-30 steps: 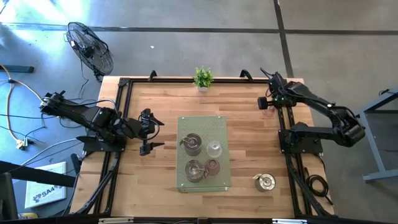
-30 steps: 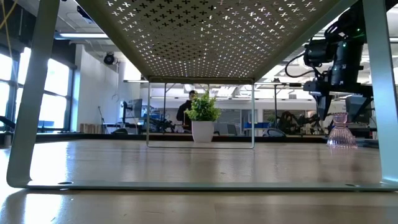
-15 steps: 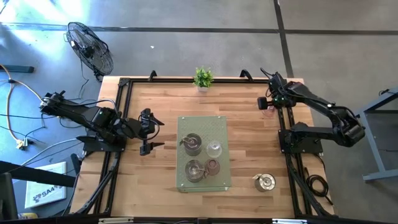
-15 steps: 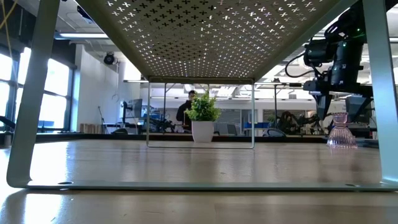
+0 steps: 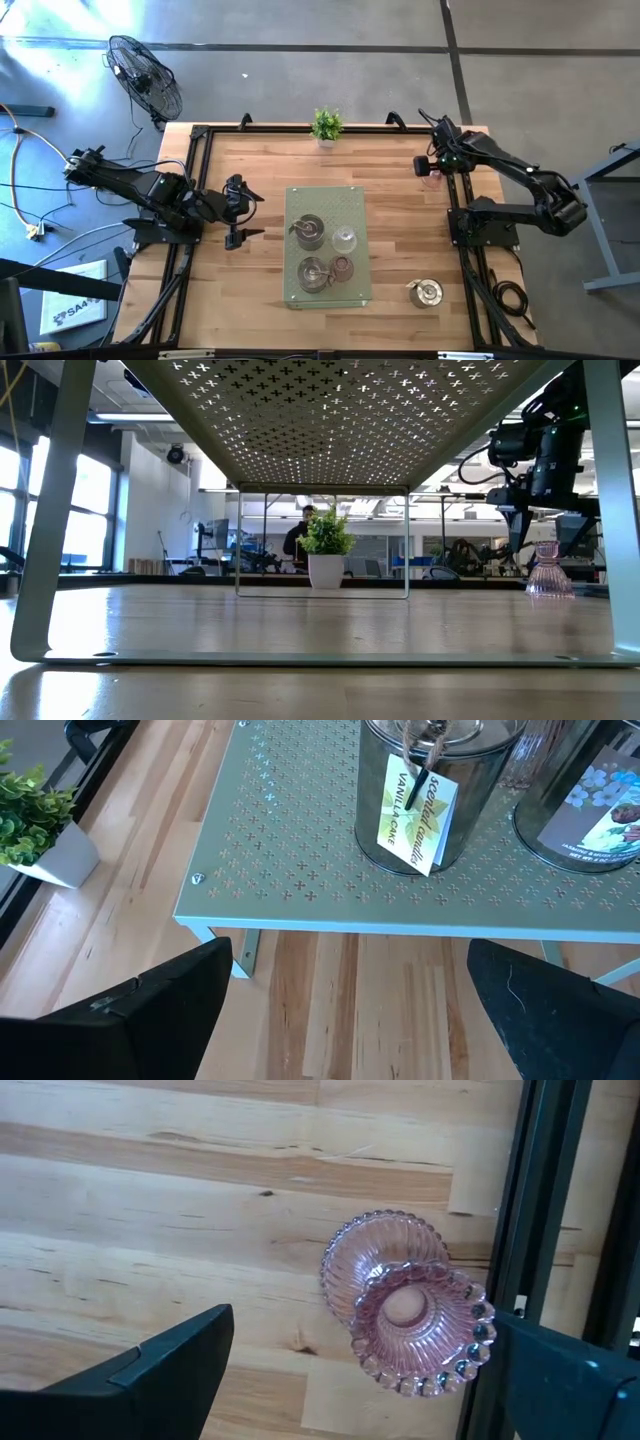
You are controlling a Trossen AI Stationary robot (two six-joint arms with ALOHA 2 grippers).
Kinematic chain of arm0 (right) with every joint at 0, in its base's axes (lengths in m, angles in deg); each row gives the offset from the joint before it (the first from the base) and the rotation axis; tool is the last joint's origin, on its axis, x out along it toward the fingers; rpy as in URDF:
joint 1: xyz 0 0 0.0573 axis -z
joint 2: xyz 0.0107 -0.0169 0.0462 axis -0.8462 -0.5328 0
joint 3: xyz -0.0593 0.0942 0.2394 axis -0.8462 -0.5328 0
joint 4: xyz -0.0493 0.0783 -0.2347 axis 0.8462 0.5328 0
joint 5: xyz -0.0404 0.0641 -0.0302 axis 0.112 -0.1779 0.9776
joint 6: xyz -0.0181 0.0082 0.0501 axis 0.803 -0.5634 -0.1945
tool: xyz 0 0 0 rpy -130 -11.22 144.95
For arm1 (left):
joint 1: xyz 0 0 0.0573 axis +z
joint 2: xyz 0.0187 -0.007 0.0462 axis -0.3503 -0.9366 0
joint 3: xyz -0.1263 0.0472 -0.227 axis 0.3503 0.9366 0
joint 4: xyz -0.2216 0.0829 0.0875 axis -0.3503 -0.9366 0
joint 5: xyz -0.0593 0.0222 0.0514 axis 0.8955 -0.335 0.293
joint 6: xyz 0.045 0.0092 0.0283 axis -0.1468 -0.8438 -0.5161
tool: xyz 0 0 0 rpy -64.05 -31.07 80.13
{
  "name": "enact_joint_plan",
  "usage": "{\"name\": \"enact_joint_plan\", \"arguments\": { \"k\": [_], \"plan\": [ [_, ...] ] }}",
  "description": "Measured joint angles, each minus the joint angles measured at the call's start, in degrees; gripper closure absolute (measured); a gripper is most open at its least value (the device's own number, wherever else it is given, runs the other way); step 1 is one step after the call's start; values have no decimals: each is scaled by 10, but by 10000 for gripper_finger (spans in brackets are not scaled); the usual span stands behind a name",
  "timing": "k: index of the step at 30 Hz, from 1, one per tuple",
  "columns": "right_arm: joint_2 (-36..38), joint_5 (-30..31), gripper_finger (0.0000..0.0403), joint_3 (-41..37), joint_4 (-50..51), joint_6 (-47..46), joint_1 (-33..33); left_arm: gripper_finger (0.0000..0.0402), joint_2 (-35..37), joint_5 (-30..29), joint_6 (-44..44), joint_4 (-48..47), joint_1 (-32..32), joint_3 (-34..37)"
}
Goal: Pick & Place candle stick holders
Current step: Put the purple candle holder on the shelf
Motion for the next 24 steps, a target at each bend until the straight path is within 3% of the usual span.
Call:
{"name": "enact_joint_plan", "arguments": {
  "k": [24],
  "plan": [
    [0,-4,10,0,3,-7,0,5,0,1,0,0,0,0]
  ]
}}
